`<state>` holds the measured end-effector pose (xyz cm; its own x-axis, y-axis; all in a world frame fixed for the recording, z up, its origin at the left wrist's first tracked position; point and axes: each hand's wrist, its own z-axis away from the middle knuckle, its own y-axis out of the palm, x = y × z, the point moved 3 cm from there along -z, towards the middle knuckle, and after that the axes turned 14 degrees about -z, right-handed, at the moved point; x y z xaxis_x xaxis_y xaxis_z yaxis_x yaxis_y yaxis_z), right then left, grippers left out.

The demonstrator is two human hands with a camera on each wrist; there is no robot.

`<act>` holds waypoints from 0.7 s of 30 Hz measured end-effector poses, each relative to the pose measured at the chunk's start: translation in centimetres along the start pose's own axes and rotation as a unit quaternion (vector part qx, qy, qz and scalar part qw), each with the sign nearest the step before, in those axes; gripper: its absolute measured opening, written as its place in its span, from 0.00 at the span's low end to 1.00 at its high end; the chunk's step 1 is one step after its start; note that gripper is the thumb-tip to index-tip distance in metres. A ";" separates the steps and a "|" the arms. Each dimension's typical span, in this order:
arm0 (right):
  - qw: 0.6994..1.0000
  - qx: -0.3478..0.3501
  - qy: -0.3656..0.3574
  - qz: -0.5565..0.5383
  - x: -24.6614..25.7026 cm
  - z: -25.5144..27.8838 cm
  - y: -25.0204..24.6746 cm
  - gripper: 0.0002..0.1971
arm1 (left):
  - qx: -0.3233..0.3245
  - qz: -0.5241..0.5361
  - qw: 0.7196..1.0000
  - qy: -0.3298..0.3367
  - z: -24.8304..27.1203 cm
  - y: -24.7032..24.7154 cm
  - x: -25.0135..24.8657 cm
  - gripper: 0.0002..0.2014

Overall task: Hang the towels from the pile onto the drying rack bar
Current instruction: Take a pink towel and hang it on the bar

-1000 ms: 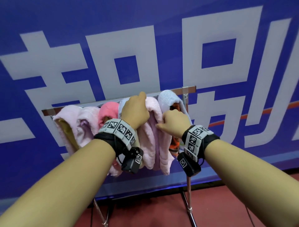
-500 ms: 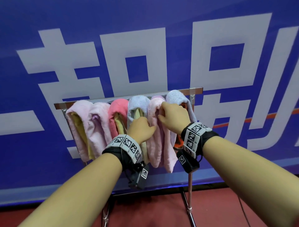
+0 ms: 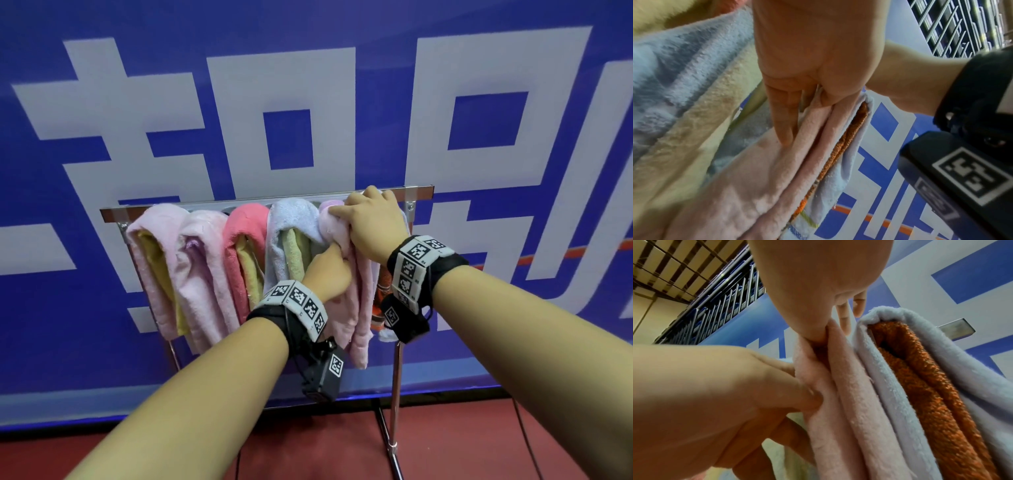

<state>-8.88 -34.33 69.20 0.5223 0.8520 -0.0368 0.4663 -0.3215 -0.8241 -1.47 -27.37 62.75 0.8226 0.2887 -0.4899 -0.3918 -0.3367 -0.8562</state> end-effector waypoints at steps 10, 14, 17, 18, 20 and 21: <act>0.994 0.027 0.019 -0.100 -1.0 -1.4 0.5 0.23 | -0.127 -0.195 0.973 0.007 -2.7 -6.8 0.5 0.19; 0.992 0.061 0.015 -0.113 -1.7 -1.6 0.1 0.23 | -0.166 -0.238 0.956 0.032 -4.7 -8.3 -0.1 0.11; 0.981 0.113 0.015 -0.155 -2.0 -1.3 -0.5 0.27 | -0.137 -0.265 0.953 0.051 -5.7 -8.5 -0.6 0.08; 0.975 0.134 0.019 -0.178 -2.2 -1.3 -0.8 0.29 | -0.132 -0.274 0.951 0.055 -6.0 -8.6 -0.7 0.08; 0.954 0.157 0.044 -0.253 -2.9 -1.6 -1.2 0.24 | -0.126 -0.288 0.947 0.067 -6.4 -8.6 -1.1 0.08; 0.944 0.155 0.058 -0.285 -3.5 -2.0 -1.3 0.19 | -0.124 -0.295 0.945 0.071 -6.6 -8.7 -1.3 0.08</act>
<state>-9.85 -37.71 71.56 0.3331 0.7931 0.5100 0.4730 0.3274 -0.8180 3.58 -30.73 71.88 0.9216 0.3745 0.1021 0.2458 -0.3595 -0.9002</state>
